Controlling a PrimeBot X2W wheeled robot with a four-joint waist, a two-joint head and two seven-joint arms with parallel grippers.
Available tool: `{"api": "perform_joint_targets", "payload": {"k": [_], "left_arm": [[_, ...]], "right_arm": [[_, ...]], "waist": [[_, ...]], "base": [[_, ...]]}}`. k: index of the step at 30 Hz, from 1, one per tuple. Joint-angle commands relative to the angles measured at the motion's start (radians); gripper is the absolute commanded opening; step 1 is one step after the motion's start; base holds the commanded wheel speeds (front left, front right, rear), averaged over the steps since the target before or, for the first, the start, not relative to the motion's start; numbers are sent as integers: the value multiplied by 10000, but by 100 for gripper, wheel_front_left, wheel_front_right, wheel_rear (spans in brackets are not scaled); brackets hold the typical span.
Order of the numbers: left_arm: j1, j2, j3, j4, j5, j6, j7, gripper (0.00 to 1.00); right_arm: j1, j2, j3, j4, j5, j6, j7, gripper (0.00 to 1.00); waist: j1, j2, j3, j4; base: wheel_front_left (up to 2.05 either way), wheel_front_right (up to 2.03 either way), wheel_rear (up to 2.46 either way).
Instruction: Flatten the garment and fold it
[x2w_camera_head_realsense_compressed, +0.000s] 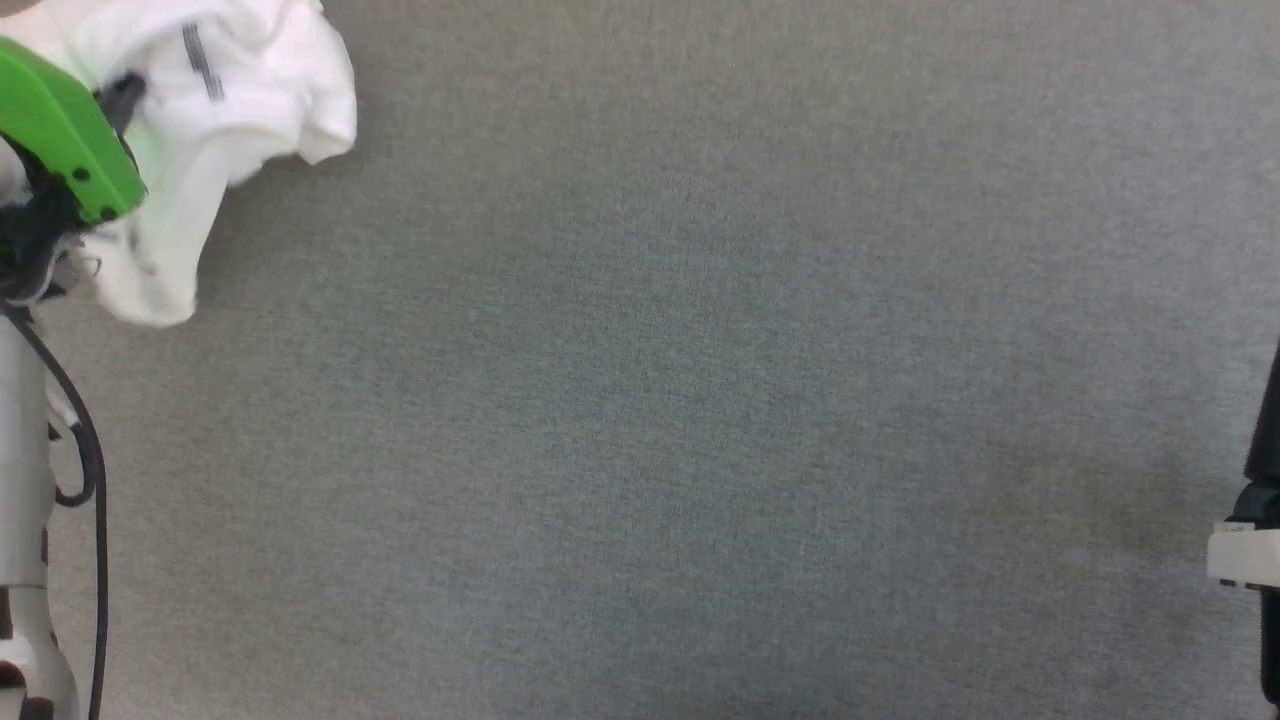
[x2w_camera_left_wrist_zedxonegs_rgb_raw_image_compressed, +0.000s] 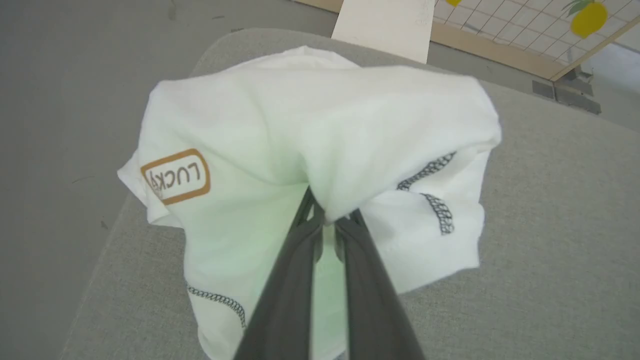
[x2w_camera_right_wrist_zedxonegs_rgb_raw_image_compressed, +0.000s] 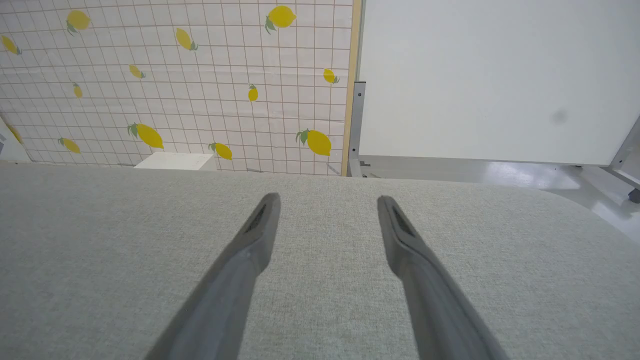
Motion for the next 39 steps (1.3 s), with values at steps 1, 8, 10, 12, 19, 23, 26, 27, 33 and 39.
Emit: {"api": "perform_joint_targets", "payload": {"k": [1,8,10,12,19,23,26,27,33,39], "left_arm": [[-295,87,-3,-162,-89,-80,-190,0],[-662,181,-405,-985,9,-198,-1108,0],[-730,229,-605,-1217,141,-212,-1359,0],[-831,256,-785,-1375,222,-222,-1560,0],[-1447,79,-1376,-1882,366,-238,-2088,0],[-1775,-325,-1691,-2199,227,-242,-2169,0],[-2018,-732,-1910,-2441,-17,-243,-2160,0],[-2075,-876,-2016,-2534,-91,-244,-2146,0],[-2083,-1723,-2432,-3109,-583,-244,-1960,0],[-1923,-2479,-3082,-3691,-889,-244,-1731,0]], "right_arm": [[-55,-3,57,120,92,-15,-119,100],[163,-3,227,835,395,-15,-396,100],[242,-3,275,1022,489,-15,-454,100],[327,-3,323,1192,581,-15,-504,100],[681,-3,351,1666,900,-15,-611,100],[836,-3,388,1833,1045,-15,-635,100],[935,-3,364,1850,1115,-15,-642,100],[961,-3,336,1835,1126,-15,-643,100],[1071,-3,249,1789,1178,-15,-645,100],[1085,-3,288,1819,1236,-15,-646,100]], "waist": [[0,0,-651,24],[0,0,-1911,10],[0,0,-2273,-14],[0,0,-2623,-51],[0,0,-3586,-223],[0,0,-3976,-391],[0,0,-4229,-551],[0,0,-4310,-611],[0,0,-4613,-1024],[0,0,-4694,-1453]], "base": [[0,0,0],[0,0,0],[0,0,0],[0,0,0],[0,0,0],[0,0,0],[0,0,0],[0,0,0],[0,0,0],[0,0,0]]}}
